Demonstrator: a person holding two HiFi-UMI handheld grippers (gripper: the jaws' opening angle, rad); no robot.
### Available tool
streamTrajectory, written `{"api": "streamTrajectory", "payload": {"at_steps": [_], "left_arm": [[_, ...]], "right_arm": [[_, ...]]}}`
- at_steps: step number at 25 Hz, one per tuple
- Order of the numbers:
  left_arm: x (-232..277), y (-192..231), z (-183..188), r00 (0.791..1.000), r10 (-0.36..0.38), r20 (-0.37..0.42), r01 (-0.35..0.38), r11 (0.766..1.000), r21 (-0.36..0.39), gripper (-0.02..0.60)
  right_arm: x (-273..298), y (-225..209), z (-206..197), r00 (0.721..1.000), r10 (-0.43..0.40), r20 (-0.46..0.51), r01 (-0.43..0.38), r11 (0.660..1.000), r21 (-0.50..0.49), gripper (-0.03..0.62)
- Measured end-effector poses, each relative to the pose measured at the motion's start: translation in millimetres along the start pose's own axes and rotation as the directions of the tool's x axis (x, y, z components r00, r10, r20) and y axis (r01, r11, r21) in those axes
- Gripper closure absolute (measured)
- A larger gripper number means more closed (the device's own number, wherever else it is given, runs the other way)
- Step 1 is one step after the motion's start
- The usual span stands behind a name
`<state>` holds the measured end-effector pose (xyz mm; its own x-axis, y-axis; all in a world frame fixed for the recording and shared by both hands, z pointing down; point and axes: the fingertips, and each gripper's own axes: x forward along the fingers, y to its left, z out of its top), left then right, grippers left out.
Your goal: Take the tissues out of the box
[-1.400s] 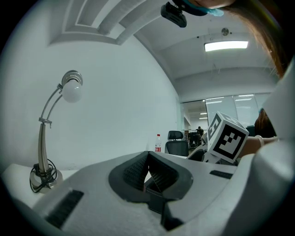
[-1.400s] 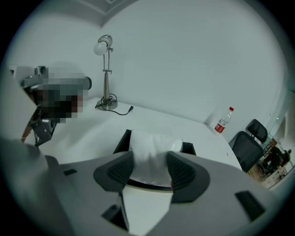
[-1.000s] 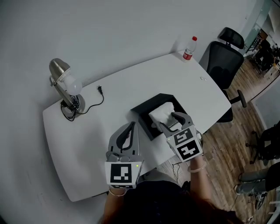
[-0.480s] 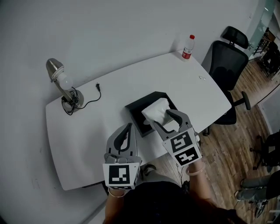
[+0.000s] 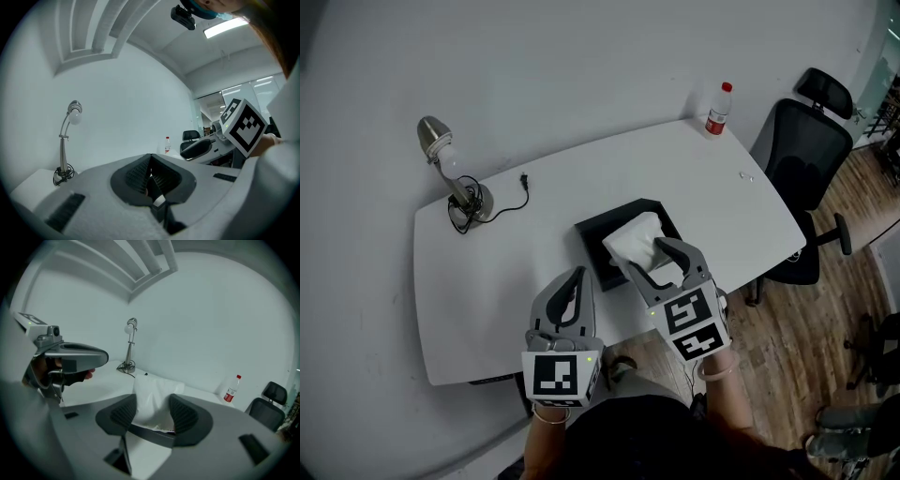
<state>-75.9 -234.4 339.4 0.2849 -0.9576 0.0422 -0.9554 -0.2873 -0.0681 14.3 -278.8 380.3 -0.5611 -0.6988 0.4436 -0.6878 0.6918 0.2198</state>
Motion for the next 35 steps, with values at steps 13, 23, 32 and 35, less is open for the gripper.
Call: {"api": "streamTrajectory", "payload": {"at_steps": [13,23,32,35], "left_arm": [[-23.8,-0.5,5.9,0.999,-0.033,0.027,0.034,0.999,-0.005,0.56],[-70.0,-3.2,6.6,0.997,-0.059,0.046,0.06,0.998,-0.015,0.56],[-114.8,-8.5,10.5,0.997,-0.046,0.069,0.048,0.998,-0.027,0.56],[-128.5,-8.6,12.8,0.996,-0.036,0.079,0.038,0.999,-0.027,0.56]], "right_arm": [[-23.5,7.4,14.9,0.995,-0.077,0.06,0.077,0.997,0.0,0.361],[-61.3,37.2,22.4,0.985,-0.136,0.109,0.135,0.991,0.015,0.364],[-92.0,70.8,22.7,0.982,-0.135,0.13,0.134,0.991,0.013,0.368],[-99.3,80.8,21.5,0.983,-0.13,0.131,0.131,0.991,0.006,0.37]]}}
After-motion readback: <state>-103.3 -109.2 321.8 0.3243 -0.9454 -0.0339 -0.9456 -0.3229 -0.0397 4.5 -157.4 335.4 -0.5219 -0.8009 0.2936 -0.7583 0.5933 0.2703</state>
